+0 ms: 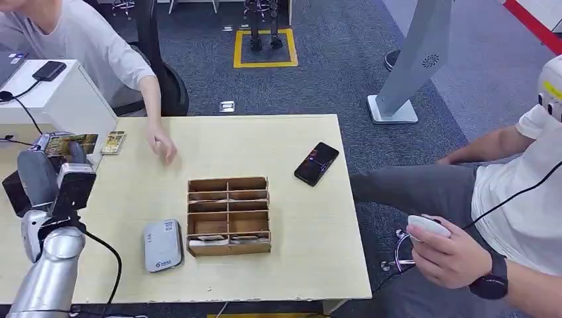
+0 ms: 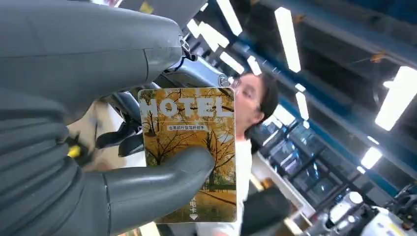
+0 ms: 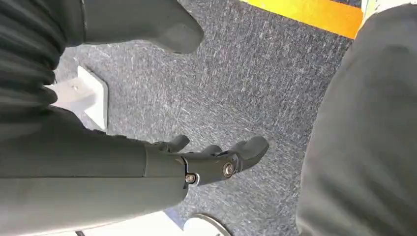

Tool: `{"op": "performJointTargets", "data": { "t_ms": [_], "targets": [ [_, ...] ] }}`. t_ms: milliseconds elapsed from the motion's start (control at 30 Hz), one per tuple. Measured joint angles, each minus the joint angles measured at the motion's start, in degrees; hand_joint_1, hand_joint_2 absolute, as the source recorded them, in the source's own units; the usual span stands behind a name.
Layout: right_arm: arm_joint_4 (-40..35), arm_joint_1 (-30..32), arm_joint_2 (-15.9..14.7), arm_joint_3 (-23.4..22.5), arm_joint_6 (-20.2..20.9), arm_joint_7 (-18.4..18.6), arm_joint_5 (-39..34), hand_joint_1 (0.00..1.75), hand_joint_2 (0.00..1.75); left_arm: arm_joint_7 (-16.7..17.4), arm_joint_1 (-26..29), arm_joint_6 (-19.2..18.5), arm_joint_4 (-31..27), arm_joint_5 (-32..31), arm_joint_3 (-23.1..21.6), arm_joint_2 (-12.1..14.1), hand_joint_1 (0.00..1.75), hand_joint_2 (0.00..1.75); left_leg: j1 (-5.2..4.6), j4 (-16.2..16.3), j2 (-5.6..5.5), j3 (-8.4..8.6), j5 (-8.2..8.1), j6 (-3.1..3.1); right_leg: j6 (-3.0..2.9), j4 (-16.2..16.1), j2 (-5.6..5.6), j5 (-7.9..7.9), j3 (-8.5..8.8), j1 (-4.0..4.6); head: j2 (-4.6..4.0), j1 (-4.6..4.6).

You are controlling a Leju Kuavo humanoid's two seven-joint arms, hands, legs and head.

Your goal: Pass the card to the sensor for recognition and then transmit it.

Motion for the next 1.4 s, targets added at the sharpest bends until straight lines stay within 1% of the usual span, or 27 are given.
{"op": "performJointTargets", "data": {
  "t_ms": [133, 333, 467, 700, 733, 900, 1033, 1100, 1267, 1400],
  "targets": [
    [0.00, -0.12, 0.00, 0.00, 0.11, -0.13, 0.24, 0.00, 1.75, -0.02, -0.19, 0.87, 1.38, -2.75, -0.04, 0.63, 1.75, 1.75, 0.00, 0.00, 0.00, 0.00, 0.00, 0.00, 0.00, 0.00, 0.00, 0.00, 0.00, 0.00, 0.00, 0.00],
    [0.00, -0.23, 0.09, 0.00, 0.85, -0.22, 0.83, 0.00, 1.75, 1.68, -0.18, 2.92, 2.86, -13.73, -1.59, 1.96, 1.75, 1.75, 0.00, 0.00, 0.00, -0.02, 0.00, 0.00, 0.00, 0.00, 0.00, 0.00, -0.01, 0.00, 0.00, 0.02],
    [0.00, -0.35, 0.22, 0.00, 0.85, -0.35, 0.87, 0.00, 1.75, 1.79, -0.17, 3.58, 3.74, -15.64, -2.36, 2.03, 1.75, 1.75, 0.00, 0.00, 0.00, -0.03, 0.00, 0.00, 0.00, 0.00, 0.00, 0.00, -0.01, 0.00, 0.00, 0.00],
    [0.00, -0.41, 0.24, 0.00, 0.83, -0.37, 1.27, 0.00, 1.75, 1.81, -0.16, 3.43, 4.41, -15.53, -3.13, 2.45, 1.75, 1.75, 0.00, 0.00, -0.01, -0.03, 0.00, 0.00, 0.00, 0.01, -0.01, 0.00, -0.01, 0.00, 0.00, 0.00],
    [0.00, -0.43, 0.22, 0.00, 0.83, -0.37, 1.31, 0.00, 1.75, 1.79, -0.16, 3.36, 4.41, -15.18, -3.13, 2.47, 0.00, 1.75, 0.00, 0.00, -0.01, -0.03, 0.00, 0.00, 0.00, 0.01, -0.01, 0.00, -0.01, 0.00, 0.00, 0.00],
    [0.00, -0.43, 0.24, -0.11, 0.74, -0.52, 1.44, 0.00, 1.75, 1.47, 0.00, 0.94, 4.39, -10.57, -3.13, 2.45, 0.00, 1.75, 0.00, 0.00, -0.01, -0.04, 0.00, 0.00, 0.00, 0.01, -0.01, 0.00, -0.01, 0.00, 0.00, 0.00],
    [0.00, -0.42, 0.24, -0.55, 0.70, -0.52, 1.44, 0.00, 1.75, 1.53, 0.18, 0.46, 4.39, -9.48, -3.13, 2.42, 0.00, 1.75, 0.00, 0.00, -0.01, -0.05, 0.00, 0.00, 0.00, 0.00, -0.01, 0.00, -0.01, 0.00, 0.00, 0.00],
    [0.00, -0.41, 0.24, -0.81, 0.48, -0.50, 1.33, 0.00, 1.75, 2.74, 0.18, -0.31, 4.39, -7.94, -3.13, 2.27, 0.00, 1.75, 0.00, 0.00, -0.01, -0.04, 0.00, 0.00, 0.00, 0.00, -0.01, 0.00, -0.01, 0.00, 0.00, 0.02],
    [0.00, -0.38, 0.26, -1.29, 0.11, -0.50, 1.24, 0.00, 1.75, 3.37, 0.56, -0.31, 3.89, -7.40, -3.13, 2.12, 0.00, 1.75, 0.00, 0.00, 0.00, -0.04, 0.00, 0.00, 0.00, 0.00, 0.00, 0.00, -0.01, 0.00, 0.00, 0.00],
    [0.00, -0.32, 0.26, -1.73, -0.13, -0.37, 1.00, 0.00, 1.75, 3.04, 2.14, -2.80, 1.01, -7.20, -3.13, 2.10, 0.00, 1.75, 0.00, 0.00, 0.00, -0.04, 0.00, 0.00, 0.00, 0.00, 0.00, 0.00, -0.03, 0.00, 0.00, 0.00]
  ]
}}
